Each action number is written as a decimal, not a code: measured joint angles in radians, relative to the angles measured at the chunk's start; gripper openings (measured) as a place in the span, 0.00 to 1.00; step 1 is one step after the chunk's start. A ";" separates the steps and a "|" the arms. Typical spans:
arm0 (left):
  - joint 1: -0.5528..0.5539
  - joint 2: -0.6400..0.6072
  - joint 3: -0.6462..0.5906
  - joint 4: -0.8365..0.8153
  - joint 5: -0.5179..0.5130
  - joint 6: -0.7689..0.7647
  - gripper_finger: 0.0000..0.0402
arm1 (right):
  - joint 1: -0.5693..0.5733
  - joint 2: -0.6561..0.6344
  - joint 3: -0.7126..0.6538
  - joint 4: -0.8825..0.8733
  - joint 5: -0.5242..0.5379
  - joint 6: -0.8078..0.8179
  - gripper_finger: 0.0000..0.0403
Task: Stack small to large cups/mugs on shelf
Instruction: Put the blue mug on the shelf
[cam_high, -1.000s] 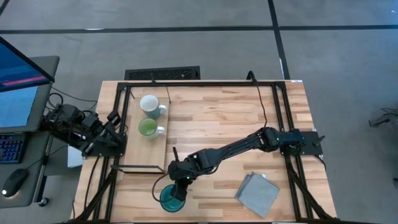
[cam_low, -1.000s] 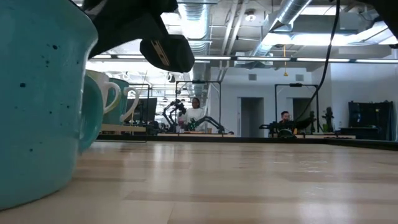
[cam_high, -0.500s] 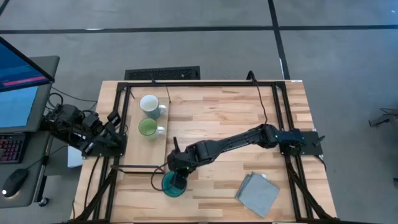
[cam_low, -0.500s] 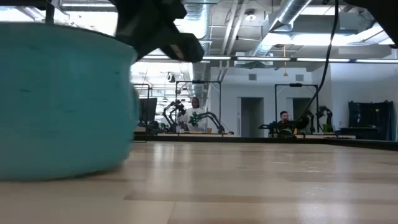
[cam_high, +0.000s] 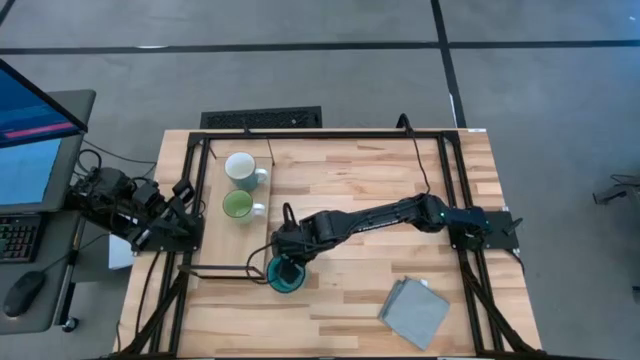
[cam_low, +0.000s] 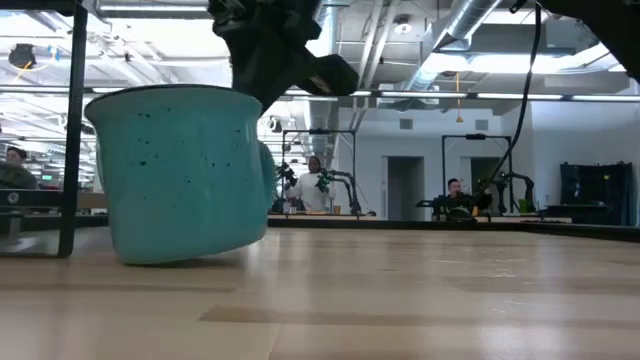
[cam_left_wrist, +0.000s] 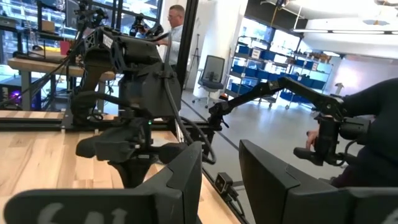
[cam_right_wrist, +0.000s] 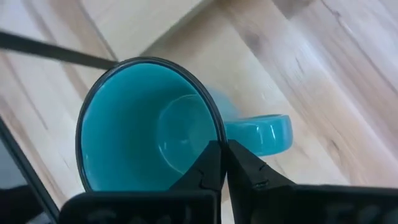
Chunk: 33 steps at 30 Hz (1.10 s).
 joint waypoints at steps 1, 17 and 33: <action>0.000 0.000 0.000 0.000 0.000 0.000 0.24 | 0.000 0.000 0.000 -0.010 0.000 0.028 0.07; 0.000 0.000 0.000 0.000 0.001 0.002 0.24 | -0.013 0.000 0.000 -0.078 -0.064 0.265 0.11; 0.000 0.000 0.000 0.000 0.001 0.003 0.24 | -0.012 0.000 0.000 -0.082 -0.133 0.258 0.16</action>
